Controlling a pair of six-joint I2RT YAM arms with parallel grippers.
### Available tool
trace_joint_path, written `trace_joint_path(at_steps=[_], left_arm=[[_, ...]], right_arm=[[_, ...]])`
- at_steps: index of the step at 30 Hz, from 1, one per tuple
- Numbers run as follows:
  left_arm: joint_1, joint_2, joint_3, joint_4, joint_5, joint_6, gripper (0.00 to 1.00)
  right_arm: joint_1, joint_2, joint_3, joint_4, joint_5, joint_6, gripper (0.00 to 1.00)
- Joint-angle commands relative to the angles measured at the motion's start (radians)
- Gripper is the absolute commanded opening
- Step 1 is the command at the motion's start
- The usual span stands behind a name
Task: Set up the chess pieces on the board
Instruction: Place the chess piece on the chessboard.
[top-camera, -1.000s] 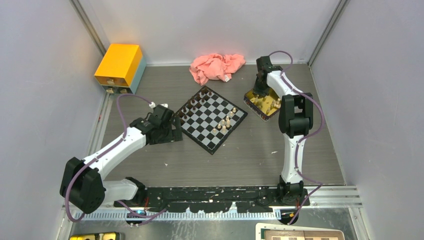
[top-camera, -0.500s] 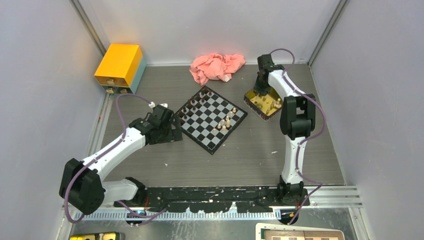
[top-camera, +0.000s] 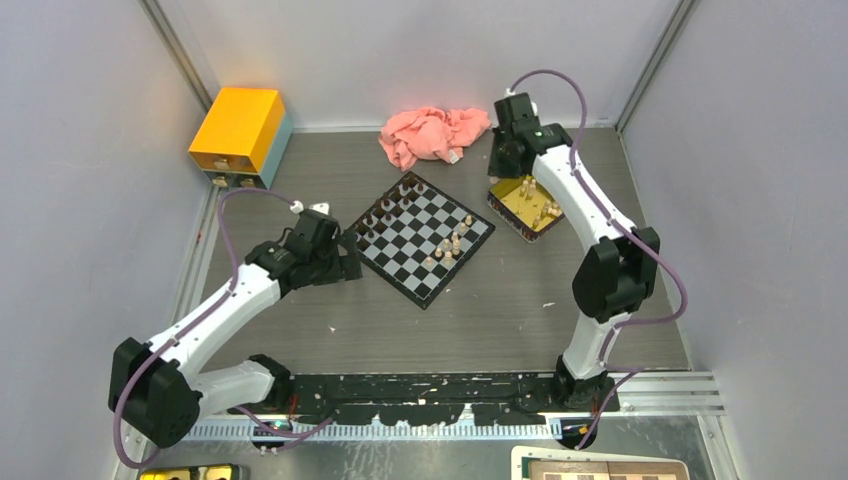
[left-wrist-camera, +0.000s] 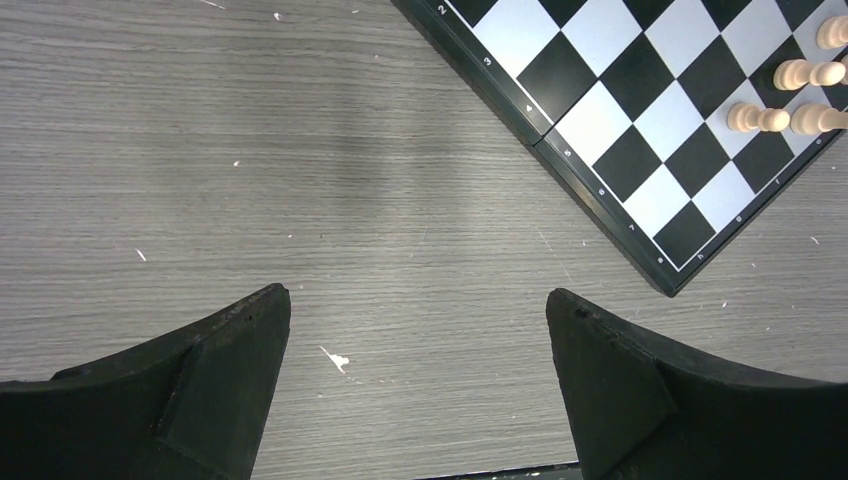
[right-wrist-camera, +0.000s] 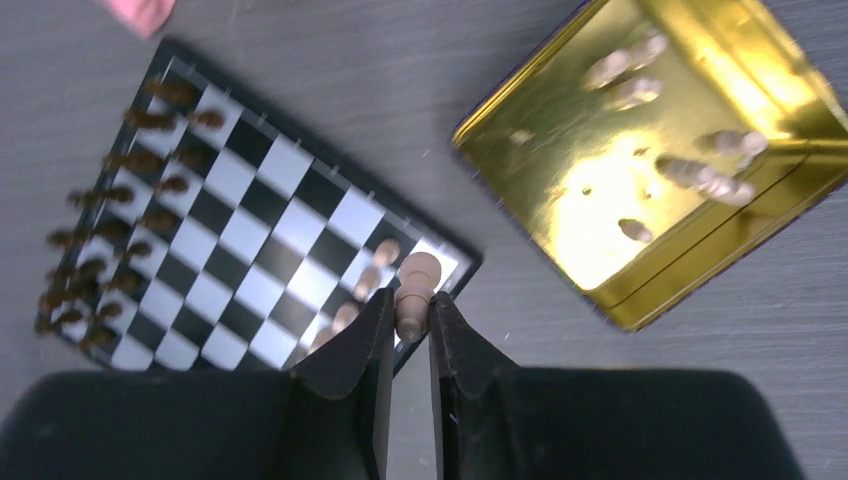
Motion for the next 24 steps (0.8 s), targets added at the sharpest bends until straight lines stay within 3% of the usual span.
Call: trace_joint_path(at_steps=[1, 13, 24], left_arm=[[-0.003, -0.047, 0.002, 0.013, 0.005, 0.023, 1.0], [-0.003, -0.092, -0.027, 0.016, 0.034, 0.018, 1.0], [-0.004, -0.101, -0.024, 0.008, 0.042, 0.017, 1.0]], right_arm=[[0.117, -0.128, -0.069, -0.073, 0.016, -0.023, 0.01], [0.431, -0.27, -0.252, -0.095, 0.084, 0.087, 0.01], [0.578, -0.286, -0.442, 0.037, 0.101, 0.157, 0.01]])
